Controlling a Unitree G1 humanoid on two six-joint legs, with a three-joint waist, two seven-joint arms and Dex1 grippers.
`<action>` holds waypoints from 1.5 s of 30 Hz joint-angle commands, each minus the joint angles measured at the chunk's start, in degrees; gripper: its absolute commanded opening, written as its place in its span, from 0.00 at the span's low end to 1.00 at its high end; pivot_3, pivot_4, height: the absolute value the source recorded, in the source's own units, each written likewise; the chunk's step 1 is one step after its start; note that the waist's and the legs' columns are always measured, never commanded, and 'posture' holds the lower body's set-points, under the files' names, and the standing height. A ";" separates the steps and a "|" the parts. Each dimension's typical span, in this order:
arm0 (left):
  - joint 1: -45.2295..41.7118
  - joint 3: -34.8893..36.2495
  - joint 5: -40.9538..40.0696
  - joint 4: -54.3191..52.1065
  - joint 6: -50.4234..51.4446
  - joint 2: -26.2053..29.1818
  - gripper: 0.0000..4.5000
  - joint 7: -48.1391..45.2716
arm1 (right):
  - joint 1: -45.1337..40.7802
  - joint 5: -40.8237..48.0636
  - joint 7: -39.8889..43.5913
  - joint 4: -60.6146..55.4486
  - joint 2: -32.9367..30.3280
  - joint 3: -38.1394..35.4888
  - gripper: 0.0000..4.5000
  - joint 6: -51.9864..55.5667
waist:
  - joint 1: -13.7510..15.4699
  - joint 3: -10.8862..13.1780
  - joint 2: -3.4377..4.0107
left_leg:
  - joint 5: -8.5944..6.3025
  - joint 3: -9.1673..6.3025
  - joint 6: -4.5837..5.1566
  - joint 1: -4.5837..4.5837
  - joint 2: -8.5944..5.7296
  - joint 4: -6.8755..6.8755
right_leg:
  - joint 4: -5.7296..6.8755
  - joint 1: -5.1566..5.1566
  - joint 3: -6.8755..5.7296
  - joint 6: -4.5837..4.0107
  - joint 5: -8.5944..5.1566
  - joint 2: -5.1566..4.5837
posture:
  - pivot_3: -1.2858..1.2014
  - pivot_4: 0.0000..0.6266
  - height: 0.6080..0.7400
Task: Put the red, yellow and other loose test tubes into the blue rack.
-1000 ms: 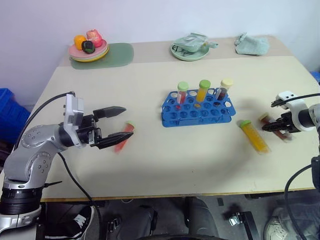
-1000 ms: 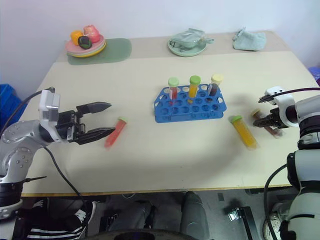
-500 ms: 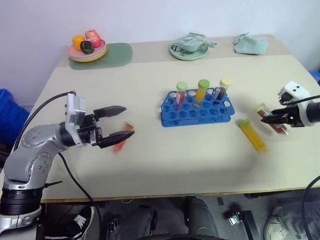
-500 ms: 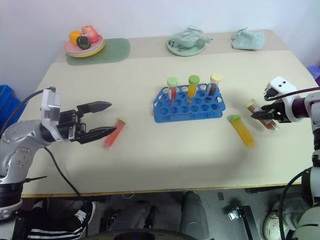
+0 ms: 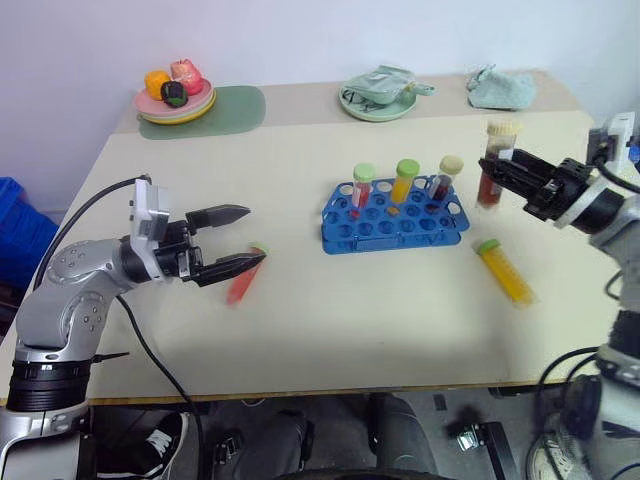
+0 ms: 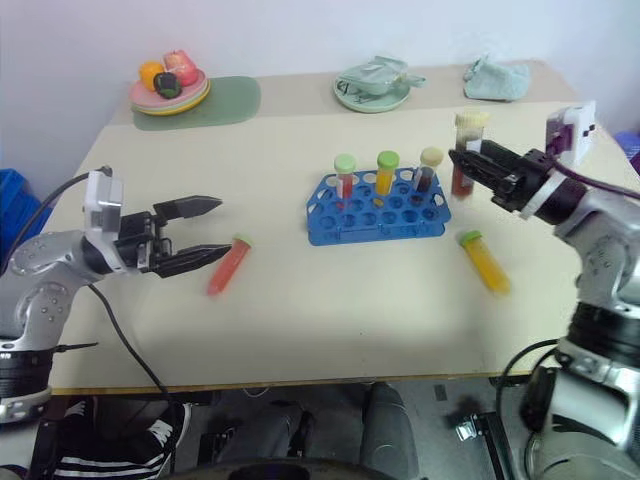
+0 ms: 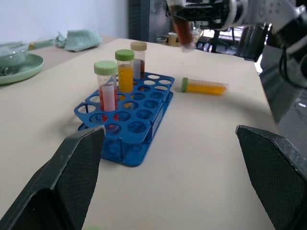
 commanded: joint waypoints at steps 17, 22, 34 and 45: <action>-1.13 1.24 1.44 0.39 -2.92 0.38 1.00 -0.15 | 7.92 -11.34 -14.80 7.74 12.04 11.33 0.37 -37.23 | -0.37 0.00 0.01 | -0.06 0.28 -0.10 0.15 0.23 -0.02 | 0.03 -0.08 0.45 -0.08 0.06 0.42 | 0.52 0.24 1.00; -1.03 1.34 1.18 -0.21 -2.56 0.41 1.00 0.40 | 6.94 -15.05 -16.89 15.21 11.57 13.29 0.37 -45.20 | -0.39 0.00 0.01 | -0.06 0.30 -0.10 0.16 0.23 -0.02 | 0.02 -0.09 0.46 -0.09 0.07 0.44 | 0.52 0.24 1.00; -0.64 2.30 0.82 -0.84 -1.99 1.36 1.00 0.35 | 7.73 -14.46 -16.74 17.60 11.35 15.49 0.37 -49.22 | -0.55 0.00 0.01 | -0.06 0.30 -0.11 0.15 0.26 -0.04 | 0.02 -0.10 0.48 -0.10 0.07 0.46 | 0.52 0.24 1.00; -1.65 1.87 0.99 0.41 -2.27 1.49 1.00 -0.53 | 10.18 -14.47 -15.74 16.00 9.85 16.46 0.37 -49.58 | -0.46 -0.01 0.00 | -0.07 0.30 -0.11 0.16 0.26 -0.04 | 0.02 -0.10 0.48 -0.10 0.07 0.47 | 0.52 0.24 1.00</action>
